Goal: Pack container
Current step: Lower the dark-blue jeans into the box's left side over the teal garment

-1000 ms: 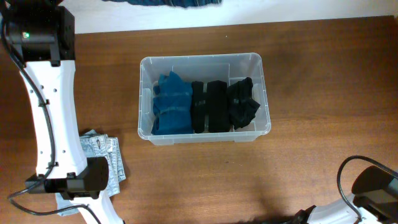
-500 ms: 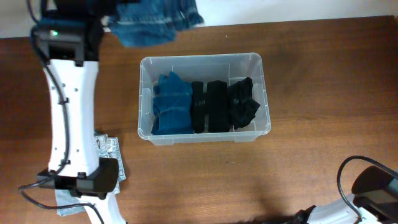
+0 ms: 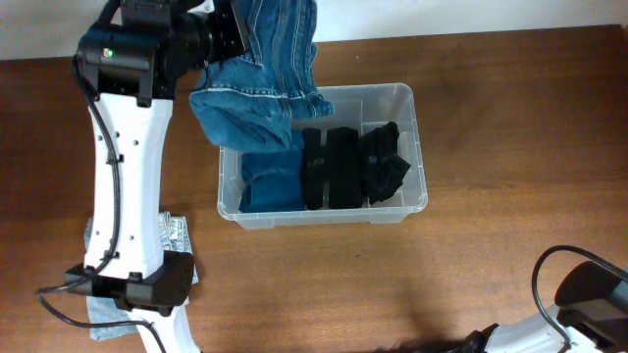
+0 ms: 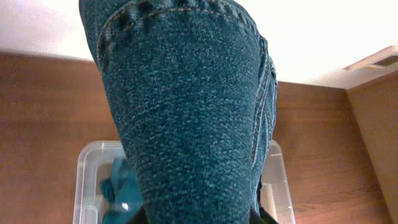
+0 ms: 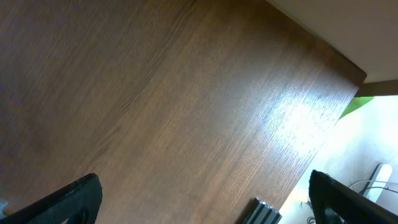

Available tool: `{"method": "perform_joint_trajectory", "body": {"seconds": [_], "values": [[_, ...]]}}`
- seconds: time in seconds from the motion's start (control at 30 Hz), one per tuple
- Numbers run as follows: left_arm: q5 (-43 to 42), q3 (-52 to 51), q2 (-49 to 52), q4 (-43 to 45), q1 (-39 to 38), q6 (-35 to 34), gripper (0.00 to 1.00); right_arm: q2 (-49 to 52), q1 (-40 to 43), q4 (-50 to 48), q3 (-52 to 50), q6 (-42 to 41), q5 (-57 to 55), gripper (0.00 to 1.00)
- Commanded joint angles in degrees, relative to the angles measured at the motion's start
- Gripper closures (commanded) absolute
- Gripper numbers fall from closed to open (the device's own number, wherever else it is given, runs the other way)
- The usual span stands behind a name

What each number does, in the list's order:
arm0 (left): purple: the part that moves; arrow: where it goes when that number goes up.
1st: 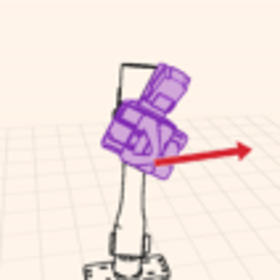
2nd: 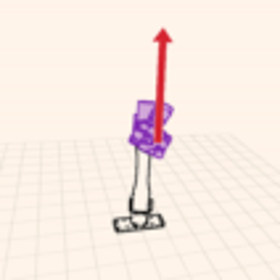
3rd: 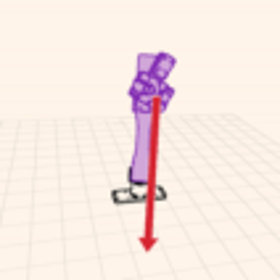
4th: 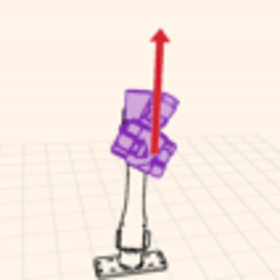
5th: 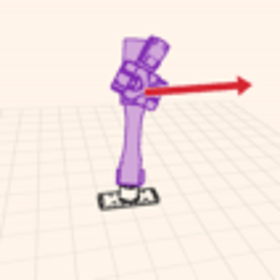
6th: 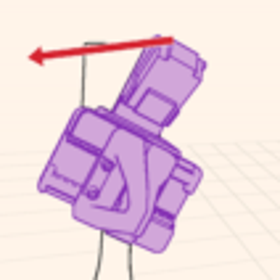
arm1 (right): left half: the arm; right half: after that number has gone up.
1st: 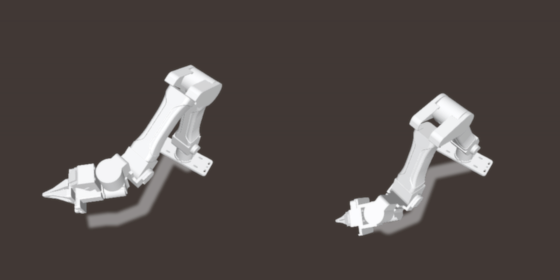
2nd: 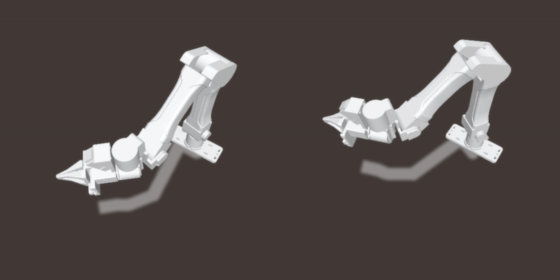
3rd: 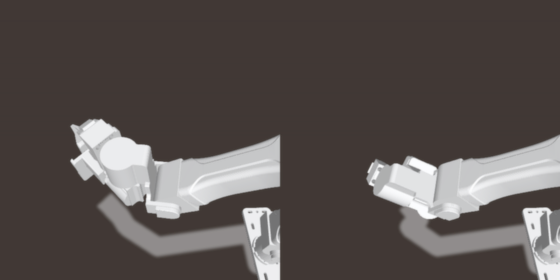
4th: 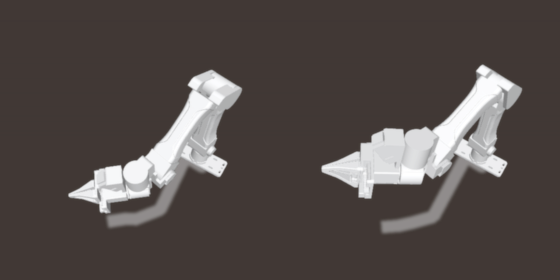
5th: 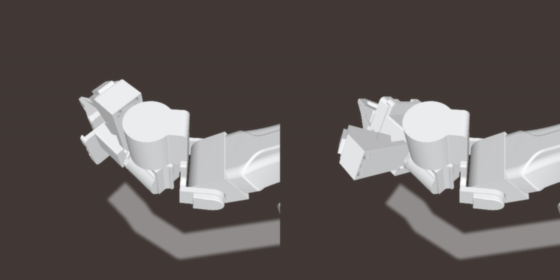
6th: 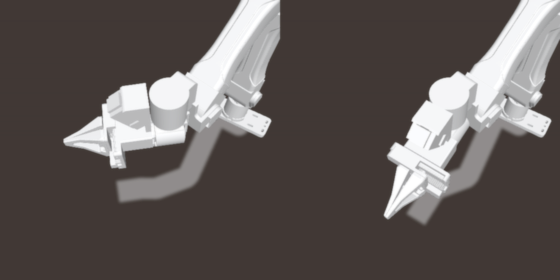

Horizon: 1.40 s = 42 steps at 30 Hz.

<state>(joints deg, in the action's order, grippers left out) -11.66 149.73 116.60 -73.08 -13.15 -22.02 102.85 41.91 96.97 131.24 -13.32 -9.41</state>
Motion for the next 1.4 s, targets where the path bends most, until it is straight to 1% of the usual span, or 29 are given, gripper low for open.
{"method": "perform_joint_trajectory", "body": {"seconds": [0.0,0.23,0.37,0.47,0.6,0.8,1.1,1.3,1.37], "values": [[-0.2,-2.7,-0.5,0.7,0.0,-4.3,0.99,-1.0,0.1,0.3,-0.2,0.0,-0.9,0.02],[-0.5,-9.7,1.1,1.8,-1.7,-5.8,0.99,-1.0,0.1,0.3,-0.2,0.0,-0.9,0.02],[-1.2,-15.6,1.4,4.9,-2.3,-7.3,0.99,-1.0,0.1,0.3,-0.2,0.0,-0.9,0.02],[-3.6,-19.6,1.4,7.9,-2.4,-7.3,0.99,-1.0,0.1,0.3,-0.2,0.0,-0.9,0.02],[-3.6,-24.7,1.4,11.6,-3.2,-7.4,0.99,-1.0,0.1,0.3,-0.2,0.0,-0.9,0.02],[-4.3,-30.7,1.5,14.6,-3.3,-10.4,0.99,-1.0,0.1,0.3,-0.2,0.0,-0.9,0.02],[-5.0,-32.5,1.5,15.6,-3.4,-10.5,0.99,-1.0,0.1,0.3,-0.2,0.0,-0.9,0.02],[-4.8,-32.6,1.5,13.6,-3.4,-10.5,0.99,-1.0,0.1,0.3,-0.2,0.0,-0.9,0.02],[-3.6,-32.6,1.5,12.5,-3.4,-10.5,0.99,-1.0,0.1,0.3,-0.2,0.0,-0.9,0.02]]}}
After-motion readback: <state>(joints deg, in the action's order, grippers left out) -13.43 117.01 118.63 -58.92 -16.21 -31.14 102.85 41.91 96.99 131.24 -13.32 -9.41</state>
